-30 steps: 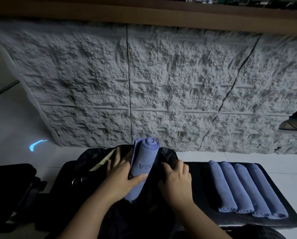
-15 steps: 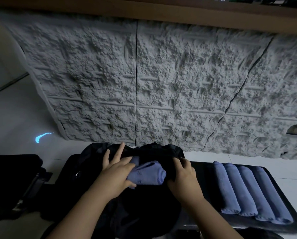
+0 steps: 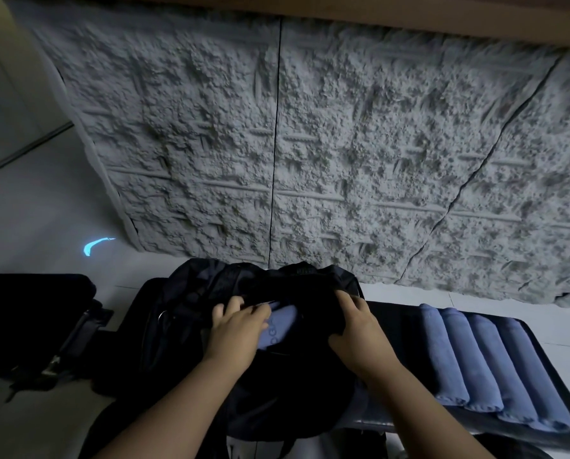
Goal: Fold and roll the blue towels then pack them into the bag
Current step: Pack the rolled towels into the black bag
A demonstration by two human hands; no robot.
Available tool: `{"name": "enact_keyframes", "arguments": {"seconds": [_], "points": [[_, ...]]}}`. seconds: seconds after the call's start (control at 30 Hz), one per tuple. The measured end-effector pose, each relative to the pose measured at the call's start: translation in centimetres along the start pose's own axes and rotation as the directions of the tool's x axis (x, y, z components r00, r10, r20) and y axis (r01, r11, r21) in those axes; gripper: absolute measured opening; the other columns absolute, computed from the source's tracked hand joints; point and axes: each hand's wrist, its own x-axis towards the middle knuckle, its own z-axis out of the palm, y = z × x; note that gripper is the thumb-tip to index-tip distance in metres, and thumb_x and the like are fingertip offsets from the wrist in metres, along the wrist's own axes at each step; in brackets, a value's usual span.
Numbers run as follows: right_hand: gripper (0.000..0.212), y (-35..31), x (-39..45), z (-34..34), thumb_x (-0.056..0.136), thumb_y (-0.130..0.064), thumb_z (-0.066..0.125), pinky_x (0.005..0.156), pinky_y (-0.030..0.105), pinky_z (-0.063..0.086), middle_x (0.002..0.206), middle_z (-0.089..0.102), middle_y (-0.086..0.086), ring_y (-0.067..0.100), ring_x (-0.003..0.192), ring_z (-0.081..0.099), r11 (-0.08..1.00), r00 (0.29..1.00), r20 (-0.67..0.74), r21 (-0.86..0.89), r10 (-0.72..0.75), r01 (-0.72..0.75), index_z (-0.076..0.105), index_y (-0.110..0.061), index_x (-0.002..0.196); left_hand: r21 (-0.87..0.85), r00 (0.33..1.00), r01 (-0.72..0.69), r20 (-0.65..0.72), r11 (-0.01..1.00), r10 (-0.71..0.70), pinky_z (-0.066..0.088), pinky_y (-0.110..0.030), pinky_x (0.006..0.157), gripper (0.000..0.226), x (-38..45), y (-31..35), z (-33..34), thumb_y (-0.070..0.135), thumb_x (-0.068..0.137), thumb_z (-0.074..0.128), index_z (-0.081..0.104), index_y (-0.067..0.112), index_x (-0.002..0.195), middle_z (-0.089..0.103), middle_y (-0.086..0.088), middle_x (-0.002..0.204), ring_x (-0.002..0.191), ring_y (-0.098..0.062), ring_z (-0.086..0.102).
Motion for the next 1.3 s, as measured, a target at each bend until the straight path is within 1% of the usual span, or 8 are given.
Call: {"name": "enact_keyframes", "arguments": {"seconds": [0.27, 0.4, 0.53, 0.67, 0.77, 0.83, 0.97, 1.3], "points": [[0.073, 0.0, 0.1, -0.1, 0.077, -0.010, 0.053, 0.098, 0.035, 0.041, 0.144, 0.035, 0.010, 0.032, 0.124, 0.045, 1.000, 1.000, 0.017, 0.008, 0.002, -0.002, 0.029, -0.022, 0.144, 0.163, 1.000, -0.017, 0.020, 0.986, 0.014, 0.028, -0.041, 0.079, 0.040, 0.1, -0.5, 0.3, 0.046, 0.050, 0.087, 0.070, 0.025, 0.080, 0.067, 0.004, 0.076, 0.095, -0.030, 0.056], [0.072, -0.1, 0.2, -0.5, 0.078, -0.010, 0.052, 0.097, 0.036, 0.042, 0.143, 0.036, 0.011, 0.033, 0.121, 0.046, 1.000, 1.000, 0.010, 0.014, 0.007, -0.007, 0.027, -0.020, 0.145, 0.315, 0.997, -0.001, 0.070, 0.949, -0.023, 0.028, -0.038, 0.073, 0.050, -0.3, -0.3, 0.3, 0.037, 0.055, 0.087, 0.073, 0.021, 0.101, 0.064, -0.002, 0.092, 0.091, -0.028, 0.039], [0.071, -0.1, 0.2, -0.9, 0.079, -0.010, 0.052, 0.094, 0.036, 0.043, 0.140, 0.038, 0.012, 0.033, 0.118, 0.048, 1.000, 1.000, 0.013, 0.013, -0.007, 0.007, 0.028, -0.020, 0.145, 0.468, 0.974, -0.009, 0.204, 0.884, -0.099, 0.028, -0.034, 0.079, 0.031, -0.2, 1.8, -1.4, 0.024, 0.085, 0.055, 0.063, 0.025, 0.115, 0.060, 0.006, 0.105, 0.096, -0.024, 0.037], [0.071, -0.1, 0.0, -1.2, 0.080, -0.011, 0.052, 0.097, 0.035, 0.042, 0.143, 0.035, 0.011, 0.032, 0.122, 0.046, 1.000, 0.999, 0.024, 0.011, -0.024, 0.024, 0.027, -0.018, 0.146, 0.450, 0.893, 0.045, 0.382, 0.892, -0.238, 0.040, -0.032, 0.083, 0.035, 1.8, 3.3, -1.2, 0.005, 0.096, 0.033, 0.052, 0.014, 0.124, 0.061, -0.001, 0.118, 0.110, -0.021, 0.056], [0.071, -0.1, 0.2, -1.4, 0.081, -0.011, 0.053, 0.098, 0.035, 0.041, 0.143, 0.036, 0.011, 0.031, 0.122, 0.046, 0.999, 0.999, 0.023, 0.015, -0.030, 0.029, 0.027, -0.018, 0.146, 0.337, 0.768, 0.235, 0.511, 0.912, -0.386, 0.047, -0.032, 0.089, 0.037, 2.8, 3.5, -0.7, 0.006, 0.099, 0.030, 0.048, 0.011, 0.132, 0.054, -0.007, 0.131, 0.119, -0.023, 0.053], [0.071, -0.1, 0.4, -1.5, 0.080, -0.010, 0.053, 0.098, 0.034, 0.041, 0.142, 0.038, 0.010, 0.031, 0.123, 0.046, 0.999, 0.999, 0.012, 0.026, -0.036, 0.036, 0.028, -0.019, 0.146, 0.282, 0.772, 0.307, 0.484, 0.909, -0.411, 0.046, -0.032, 0.091, 0.036, 3.0, 3.5, -0.2, 0.015, 0.101, 0.029, 0.041, 0.009, 0.135, 0.051, -0.010, 0.133, 0.121, -0.023, 0.052], [0.068, 0.1, 0.5, -1.5, 0.081, -0.008, 0.052, 0.094, 0.030, 0.041, 0.140, 0.040, 0.009, 0.027, 0.121, 0.047, 0.996, 0.998, -0.028, 0.070, -0.057, 0.059, 0.031, -0.019, 0.145, 0.237, 0.870, 0.110, 0.446, 0.965, -0.209, 0.028, -0.031, 0.106, 0.048, 2.6, 2.0, 0.1, 0.033, 0.101, 0.030, 0.025, 0.012, 0.144, 0.027, -0.005, 0.147, 0.135, -0.021, 0.029], [0.066, 0.7, 0.9, -1.5, 0.081, -0.004, 0.055, 0.079, 0.015, 0.032, 0.132, 0.043, 0.003, 0.016, 0.112, 0.049, 0.982, 0.994, -0.068, 0.164, -0.084, 0.094, 0.035, -0.019, 0.143, 0.081, 0.790, 0.000, 0.612, 0.997, -0.050, 0.022, -0.038, 0.111, 0.071, 2.1, -0.5, -0.9, 0.037, 0.093, 0.043, 0.002, 0.025, 0.150, 0.032, -0.011, 0.148, 0.137, -0.030, 0.025]]}}
